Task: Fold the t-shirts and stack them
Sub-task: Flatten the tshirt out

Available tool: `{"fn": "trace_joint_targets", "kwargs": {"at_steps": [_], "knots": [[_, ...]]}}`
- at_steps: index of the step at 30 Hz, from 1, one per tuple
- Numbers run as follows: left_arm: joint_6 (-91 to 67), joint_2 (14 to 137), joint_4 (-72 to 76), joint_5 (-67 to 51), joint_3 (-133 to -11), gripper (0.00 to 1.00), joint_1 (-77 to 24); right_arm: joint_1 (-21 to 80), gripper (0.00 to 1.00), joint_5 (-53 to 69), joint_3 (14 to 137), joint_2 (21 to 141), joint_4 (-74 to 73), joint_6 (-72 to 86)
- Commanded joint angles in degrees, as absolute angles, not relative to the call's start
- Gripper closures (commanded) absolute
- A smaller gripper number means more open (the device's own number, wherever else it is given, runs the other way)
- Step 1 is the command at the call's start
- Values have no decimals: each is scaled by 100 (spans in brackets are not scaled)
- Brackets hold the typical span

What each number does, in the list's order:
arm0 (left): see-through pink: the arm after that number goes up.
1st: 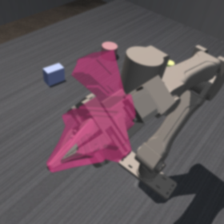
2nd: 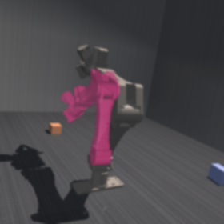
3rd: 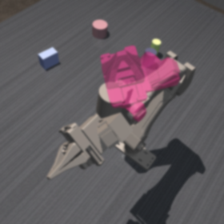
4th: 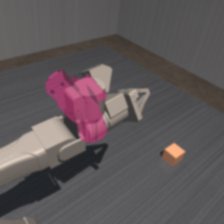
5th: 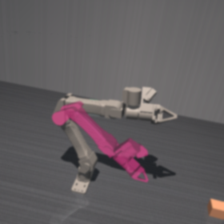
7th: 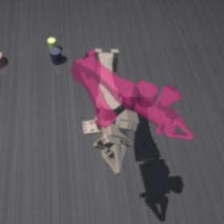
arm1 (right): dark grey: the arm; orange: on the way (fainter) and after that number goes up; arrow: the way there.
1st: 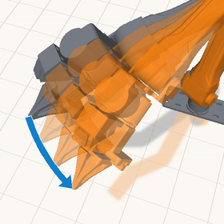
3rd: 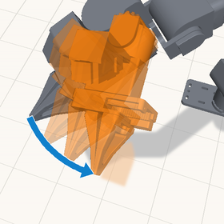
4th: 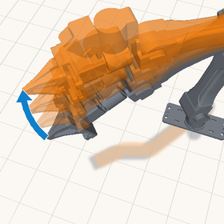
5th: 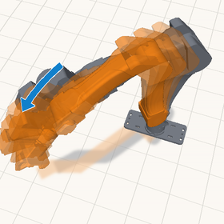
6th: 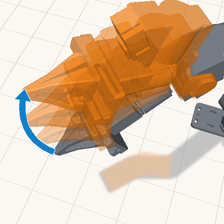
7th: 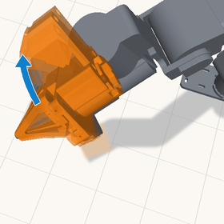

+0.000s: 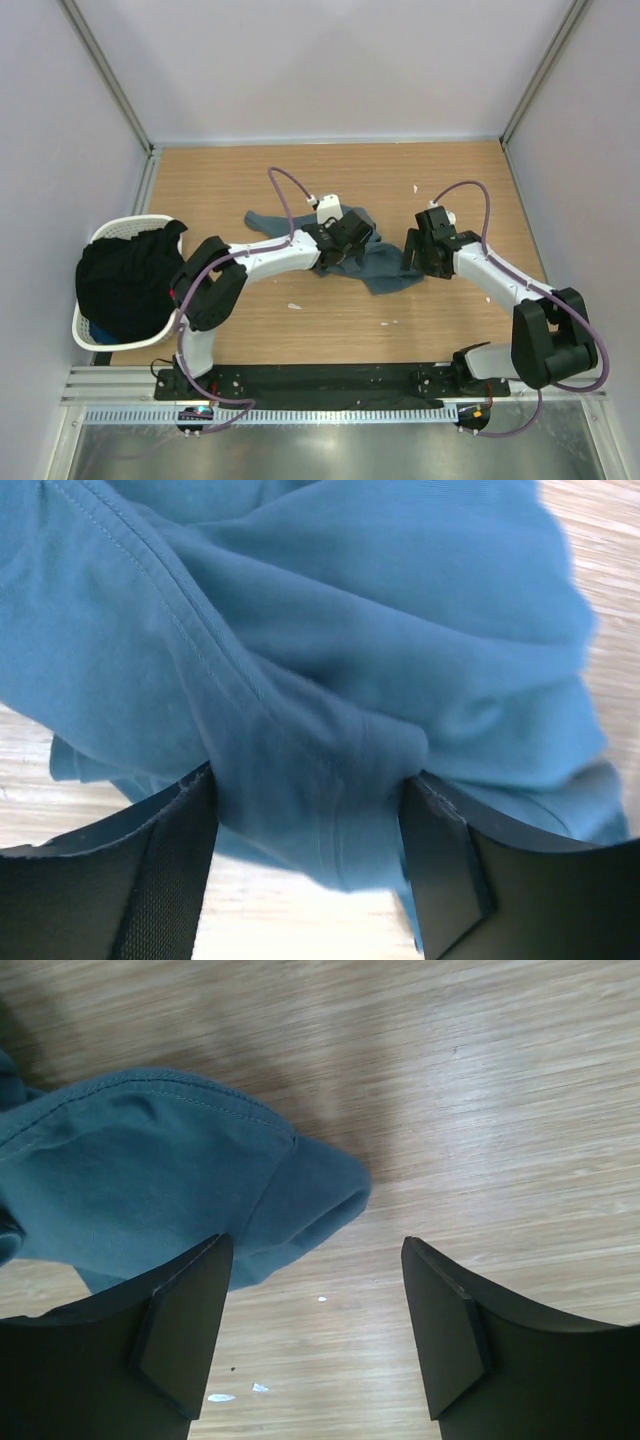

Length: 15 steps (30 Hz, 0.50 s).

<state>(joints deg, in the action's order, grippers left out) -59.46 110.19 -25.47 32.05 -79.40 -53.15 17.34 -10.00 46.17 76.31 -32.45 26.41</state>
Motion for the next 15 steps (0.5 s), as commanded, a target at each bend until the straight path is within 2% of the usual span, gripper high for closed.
{"fn": "trace_joint_targets", "kwargs": {"at_steps": [1, 3, 6, 7, 9, 11, 12, 14, 15], "knots": [[-6012, 11100, -2322, 3156, -7937, 34, -5186, 1740, 27, -888, 4430, 7603, -2629, 2953], [-5924, 11101, -2093, 3042, -7761, 44, -5151, 1740, 28, -713, 4299, 7637, -2375, 3040], [-5862, 11083, -2013, 2901, -7691, 77, -5028, 1740, 35, -528, 4167, 7786, -2041, 3111], [-5845, 11057, -2056, 2822, -7682, 82, -4949, 1740, 39, -440, 4149, 7848, -1978, 3137], [-5810, 10961, -2144, 2734, -7603, 100, -4852, 1749, 45, -369, 4157, 7989, -1881, 3164], [-5696, 10654, -2259, 2646, -7498, 100, -4729, 1740, 59, -378, 4192, 8095, -1942, 3182], [-5617, 10522, -2267, 2646, -7358, 100, -4702, 1740, 70, -395, 4210, 8086, -1968, 3173], [-5450, 10056, -2329, 2637, -7234, 100, -4641, 1740, 82, -413, 4236, 7902, -2100, 3129], [-5414, 9907, -2416, 2628, -7172, 100, -4606, 1740, 95, -422, 4297, 7823, -2170, 3120]]}}
